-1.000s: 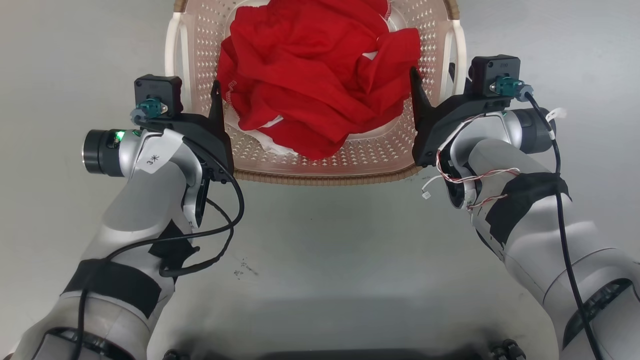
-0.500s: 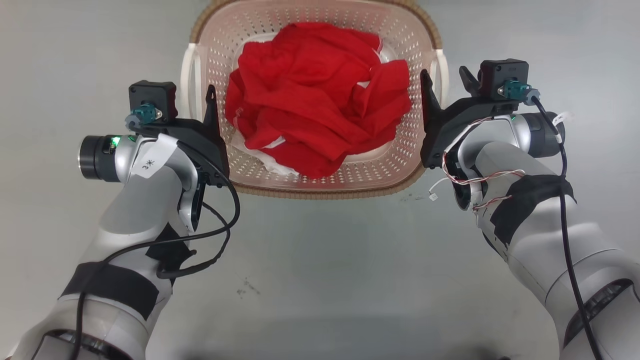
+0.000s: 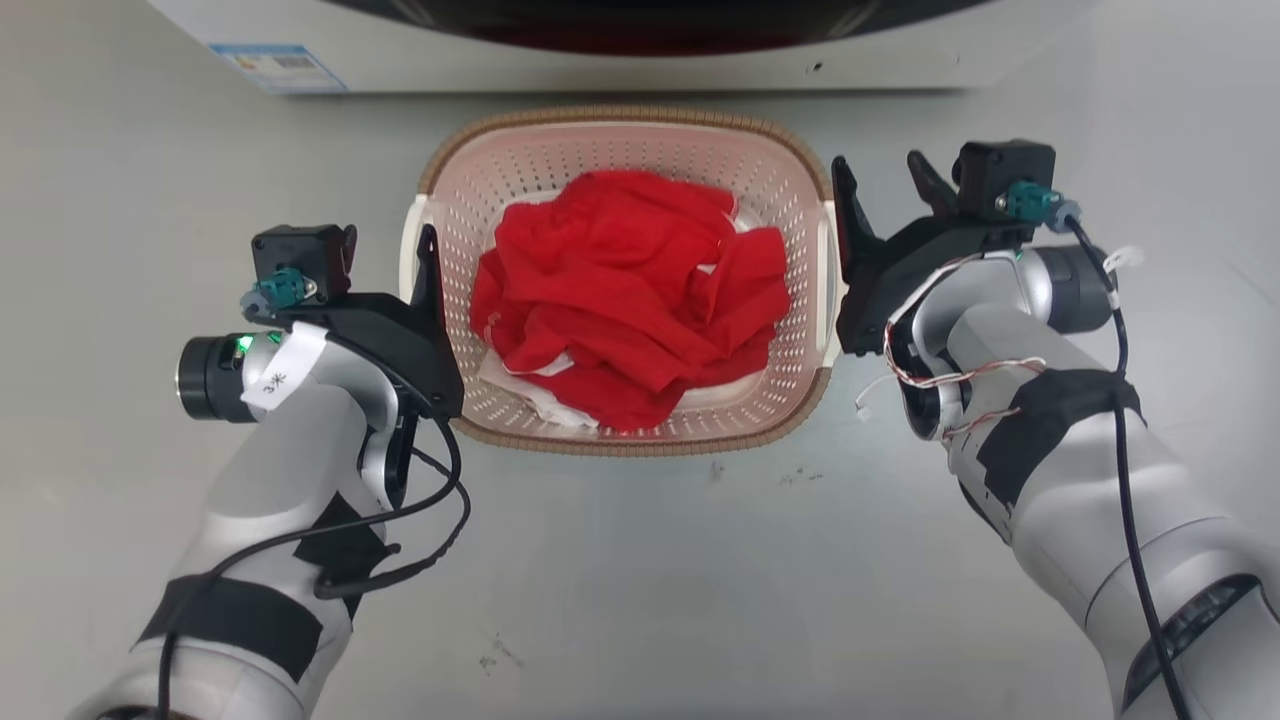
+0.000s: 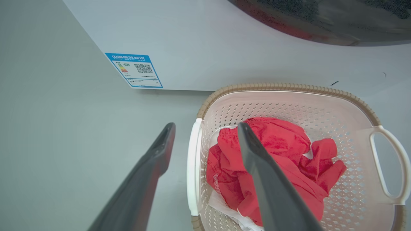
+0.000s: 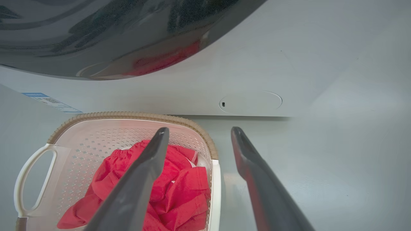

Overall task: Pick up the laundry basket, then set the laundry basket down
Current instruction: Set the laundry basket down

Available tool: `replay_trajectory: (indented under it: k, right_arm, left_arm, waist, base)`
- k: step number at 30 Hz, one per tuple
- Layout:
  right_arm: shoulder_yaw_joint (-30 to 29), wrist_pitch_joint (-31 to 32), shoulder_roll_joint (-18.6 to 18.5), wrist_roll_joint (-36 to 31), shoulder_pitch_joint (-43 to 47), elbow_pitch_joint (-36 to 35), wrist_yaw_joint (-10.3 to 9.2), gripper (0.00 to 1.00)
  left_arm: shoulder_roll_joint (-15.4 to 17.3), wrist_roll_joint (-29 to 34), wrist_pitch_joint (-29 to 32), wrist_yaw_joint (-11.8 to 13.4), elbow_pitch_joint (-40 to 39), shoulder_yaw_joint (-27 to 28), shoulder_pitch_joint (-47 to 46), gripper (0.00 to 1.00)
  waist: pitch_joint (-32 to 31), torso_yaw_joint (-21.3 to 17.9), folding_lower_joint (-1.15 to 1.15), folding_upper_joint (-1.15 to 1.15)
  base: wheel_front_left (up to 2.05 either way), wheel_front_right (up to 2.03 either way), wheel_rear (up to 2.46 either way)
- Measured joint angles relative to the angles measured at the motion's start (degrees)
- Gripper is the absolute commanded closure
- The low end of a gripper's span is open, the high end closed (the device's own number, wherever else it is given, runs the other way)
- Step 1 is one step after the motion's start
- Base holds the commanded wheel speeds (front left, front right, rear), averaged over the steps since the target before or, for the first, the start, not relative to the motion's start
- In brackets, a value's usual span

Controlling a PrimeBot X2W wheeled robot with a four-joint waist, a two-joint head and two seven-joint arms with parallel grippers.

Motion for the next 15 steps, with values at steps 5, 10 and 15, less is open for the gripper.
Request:
replay_trajectory:
  k: [5,10,15]
  right_arm:
    - [-1.5,0.0,0.0,0.0,2.4,-1.4,0.19,0.0]
    - [-3.9,0.0,0.0,-0.1,5.7,-3.7,0.24,0.0]
    - [-6.4,0.0,0.0,-0.6,10.1,-6.1,0.23,0.0]
  left_arm:
    - [0.0,0.0,0.0,0.0,-2.5,1.3,2.5,0.0]
    - [0.4,0.0,0.0,0.0,-5.7,2.7,6.9,0.0]
    - [1.0,0.1,0.0,0.1,-9.3,4.3,12.0,0.0]
  waist:
    - [-3.2,-0.2,0.0,0.0]
    - [-7.4,-0.4,0.01,0.0]
    - [-11.6,-0.6,0.0,0.0]
  base:
    - [0.0,0.0,0.0]
    - [0.0,0.0,0.0]
    - [0.0,0.0,0.0]
